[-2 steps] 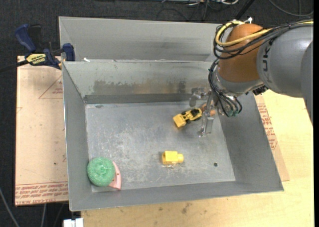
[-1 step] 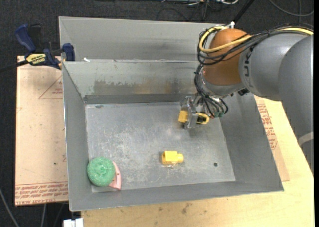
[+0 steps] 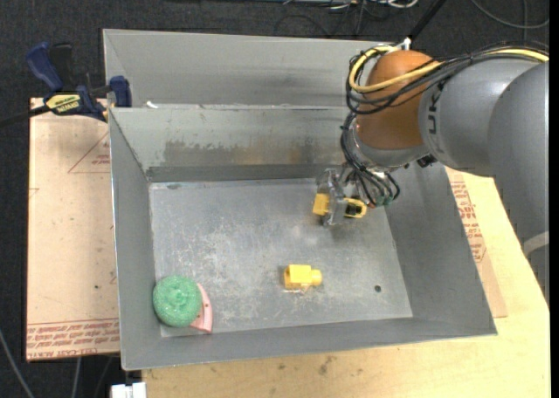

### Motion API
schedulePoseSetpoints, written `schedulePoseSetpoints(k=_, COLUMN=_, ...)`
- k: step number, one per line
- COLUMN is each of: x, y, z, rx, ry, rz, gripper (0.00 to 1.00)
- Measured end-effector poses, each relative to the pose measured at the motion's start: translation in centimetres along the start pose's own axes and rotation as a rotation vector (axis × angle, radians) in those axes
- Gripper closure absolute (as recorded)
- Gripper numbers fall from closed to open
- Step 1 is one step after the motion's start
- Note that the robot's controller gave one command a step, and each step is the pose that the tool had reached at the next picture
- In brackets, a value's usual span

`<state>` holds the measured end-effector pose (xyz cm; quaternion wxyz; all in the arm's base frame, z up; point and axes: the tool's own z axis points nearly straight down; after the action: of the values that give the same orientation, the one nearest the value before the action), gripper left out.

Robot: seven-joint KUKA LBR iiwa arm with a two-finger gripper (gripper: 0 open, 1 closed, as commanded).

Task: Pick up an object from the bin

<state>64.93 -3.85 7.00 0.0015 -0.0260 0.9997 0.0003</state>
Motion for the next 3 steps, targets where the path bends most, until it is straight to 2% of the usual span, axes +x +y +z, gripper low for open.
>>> schedulePoseSetpoints(k=1, x=0.0, y=0.0, z=0.0, rx=0.000, ry=0.000, rz=0.000, gripper=0.00)
schedulePoseSetpoints(k=2, x=0.0, y=0.0, z=0.0, rx=0.000, ry=0.000, rz=0.000, gripper=0.00)
schedulePoseSetpoints(k=3, x=1.9, y=-0.8, z=0.0, rx=-0.001, ry=0.000, rz=0.040, gripper=0.00)
